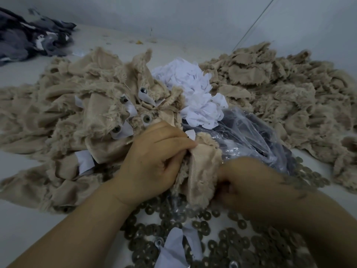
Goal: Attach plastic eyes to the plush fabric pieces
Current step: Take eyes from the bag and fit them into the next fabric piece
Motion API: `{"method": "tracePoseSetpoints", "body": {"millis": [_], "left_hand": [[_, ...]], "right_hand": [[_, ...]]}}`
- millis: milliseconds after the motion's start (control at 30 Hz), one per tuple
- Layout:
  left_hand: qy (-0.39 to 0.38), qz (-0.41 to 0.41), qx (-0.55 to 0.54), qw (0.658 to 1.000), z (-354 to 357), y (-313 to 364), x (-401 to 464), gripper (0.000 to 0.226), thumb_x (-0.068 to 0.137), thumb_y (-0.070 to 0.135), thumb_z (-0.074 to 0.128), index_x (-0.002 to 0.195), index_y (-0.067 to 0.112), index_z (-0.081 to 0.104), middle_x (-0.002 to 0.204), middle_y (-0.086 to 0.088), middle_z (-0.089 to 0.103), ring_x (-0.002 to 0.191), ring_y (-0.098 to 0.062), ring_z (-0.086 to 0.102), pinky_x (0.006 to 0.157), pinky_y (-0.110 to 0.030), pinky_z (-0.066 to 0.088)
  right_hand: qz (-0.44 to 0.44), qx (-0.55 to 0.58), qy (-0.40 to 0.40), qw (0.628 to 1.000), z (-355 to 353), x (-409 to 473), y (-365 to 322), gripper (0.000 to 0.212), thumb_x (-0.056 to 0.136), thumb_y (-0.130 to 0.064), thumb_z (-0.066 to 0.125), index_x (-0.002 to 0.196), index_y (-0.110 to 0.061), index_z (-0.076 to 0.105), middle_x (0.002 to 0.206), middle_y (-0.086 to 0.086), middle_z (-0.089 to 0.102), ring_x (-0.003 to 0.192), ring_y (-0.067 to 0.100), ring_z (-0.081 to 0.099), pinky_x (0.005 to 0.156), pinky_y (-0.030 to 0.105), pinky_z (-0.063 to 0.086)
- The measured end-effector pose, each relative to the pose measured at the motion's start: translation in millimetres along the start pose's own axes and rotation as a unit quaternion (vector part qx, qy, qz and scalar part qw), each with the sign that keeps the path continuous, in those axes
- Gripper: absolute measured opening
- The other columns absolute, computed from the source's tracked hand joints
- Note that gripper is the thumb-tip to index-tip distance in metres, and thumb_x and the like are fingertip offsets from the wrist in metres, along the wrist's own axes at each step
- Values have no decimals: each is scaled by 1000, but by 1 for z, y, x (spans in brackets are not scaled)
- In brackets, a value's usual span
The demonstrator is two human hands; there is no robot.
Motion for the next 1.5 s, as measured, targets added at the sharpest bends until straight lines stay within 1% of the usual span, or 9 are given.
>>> {"method": "tracePoseSetpoints", "body": {"millis": [67, 167, 233, 367, 600, 867, 967, 1133, 1500], "left_hand": [[-15, 5, -20, 1000, 2, 1, 0, 15, 86, -8, 64, 95, -3, 75, 90, -12, 70, 82, -27, 65, 75, -34, 50], [-36, 25, -44, 998, 9, 3, -1, 16, 84, -10, 66, 95, -3, 75, 91, -12, 71, 80, -29, 64, 72, -38, 50], [-43, 33, -54, 997, 11, 5, -2, 16, 83, -11, 68, 94, -2, 75, 92, -11, 72, 80, -29, 64, 71, -40, 51], [-47, 19, -48, 998, 11, 4, -2, 8, 85, -2, 72, 92, -1, 75, 90, -8, 72, 80, -25, 65, 71, -37, 52], [-35, -12, -37, 999, 9, 6, -3, 6, 82, 7, 78, 84, 3, 75, 80, -7, 69, 77, -21, 65, 67, -36, 52], [-11, -85, -51, 995, 6, 5, -2, 8, 80, 12, 80, 82, 6, 74, 79, -1, 69, 75, -15, 63, 70, -28, 51], [12, -127, -64, 990, 5, 5, -3, 17, 82, 18, 76, 94, 7, 71, 88, 1, 69, 82, -9, 63, 75, -23, 50], [1, -90, -24, 996, 7, 2, -1, 20, 84, 16, 75, 99, 2, 73, 92, -6, 69, 87, -13, 62, 81, -20, 49], [-58, -66, -32, 996, 14, 5, -5, 16, 92, 11, 59, 87, -2, 66, 82, -8, 57, 77, -20, 52, 72, -26, 41]], "right_hand": [[26, 45, 118, 992, -15, 1, 9, 19, 87, -18, 65, 78, -33, 73, 60, -20, 52, 57, -4, 51, 54, 5, 40], [2, 137, 375, 917, -29, -4, 13, 17, 85, -10, 73, 85, -26, 78, 70, -27, 58, 75, -10, 60, 67, -3, 41], [-24, 172, 421, 890, -20, -2, 6, 15, 84, -8, 76, 88, -22, 78, 78, -19, 65, 87, -6, 62, 69, -1, 44], [-77, 152, 469, 866, -2, 3, -6, 11, 81, -11, 74, 87, -19, 80, 79, -11, 73, 86, 3, 63, 75, 12, 49], [-67, 207, 473, 854, 7, 7, -2, 17, 80, -10, 79, 93, -20, 80, 83, -20, 67, 85, 2, 68, 76, 19, 55], [-102, 232, 432, 866, 5, 9, -4, 17, 84, -15, 73, 98, -22, 80, 89, -18, 72, 89, -3, 68, 77, 6, 50], [-122, 223, 422, 870, 3, 7, -6, 19, 84, -20, 71, 101, -21, 79, 92, -17, 73, 89, -4, 68, 78, 6, 50], [-139, 237, 421, 864, 3, 9, -3, 24, 80, -16, 82, 103, -19, 78, 92, -12, 75, 86, 0, 70, 77, 13, 55], [-148, 266, 425, 853, 11, 12, -3, 16, 81, -17, 75, 96, -15, 79, 90, -9, 76, 84, -1, 70, 77, 14, 54]]}}
Point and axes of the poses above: each hand's wrist, its own x-axis towards the middle knuckle, its own z-axis out of the palm, y = z × x, the point moved 3 cm from there along x, towards the middle knuckle
